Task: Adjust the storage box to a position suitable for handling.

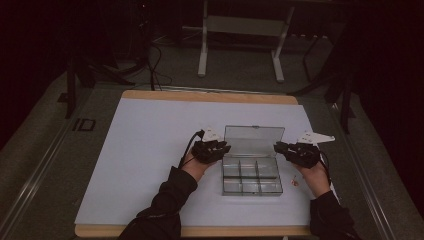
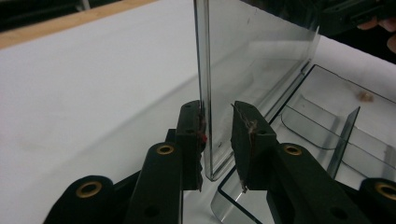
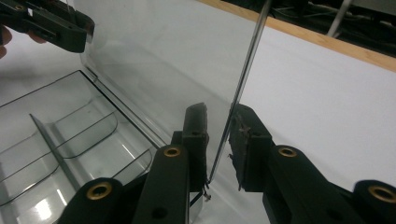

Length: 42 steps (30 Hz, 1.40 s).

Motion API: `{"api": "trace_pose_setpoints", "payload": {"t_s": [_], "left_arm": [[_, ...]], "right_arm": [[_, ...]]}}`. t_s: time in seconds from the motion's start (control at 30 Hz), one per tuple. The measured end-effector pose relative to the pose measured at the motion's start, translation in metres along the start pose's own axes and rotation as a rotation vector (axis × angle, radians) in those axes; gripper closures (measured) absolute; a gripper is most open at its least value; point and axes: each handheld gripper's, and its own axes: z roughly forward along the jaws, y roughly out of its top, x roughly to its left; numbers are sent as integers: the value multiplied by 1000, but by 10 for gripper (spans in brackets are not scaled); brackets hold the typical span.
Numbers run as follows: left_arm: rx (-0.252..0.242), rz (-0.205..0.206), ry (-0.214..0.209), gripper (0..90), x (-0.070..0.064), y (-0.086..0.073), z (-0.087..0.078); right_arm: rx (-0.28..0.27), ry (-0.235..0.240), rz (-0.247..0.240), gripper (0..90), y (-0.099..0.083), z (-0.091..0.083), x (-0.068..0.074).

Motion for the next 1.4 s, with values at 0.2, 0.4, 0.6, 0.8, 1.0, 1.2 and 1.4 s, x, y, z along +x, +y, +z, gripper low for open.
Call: {"api": "trace_pose_setpoints", "payload": {"t_s": [0.2, 0.4, 0.6, 0.8, 1.0, 1.2, 1.4], "left_arm": [[3, -18, 3, 722, 2, -1, 4], [8, -35, -1, 721, 5, -1, 7], [7, -49, 2, 683, 6, -3, 11], [26, -69, 11, 638, 7, -4, 16], [36, -96, 1, 604, 9, -5, 20], [50, -110, 5, 547, 8, -7, 24], [71, -136, -15, 515, 9, -7, 27]], "right_arm": [[18, -9, 7, 734, -2, 7, -1], [32, -4, 38, 733, -4, 12, -4], [46, -5, 49, 702, -4, 16, -5], [64, -6, 68, 666, -5, 21, -6], [89, -6, 81, 633, -4, 24, -6], [98, -5, 108, 616, -5, 26, -8], [121, -4, 141, 607, -4, 28, -9]]}}
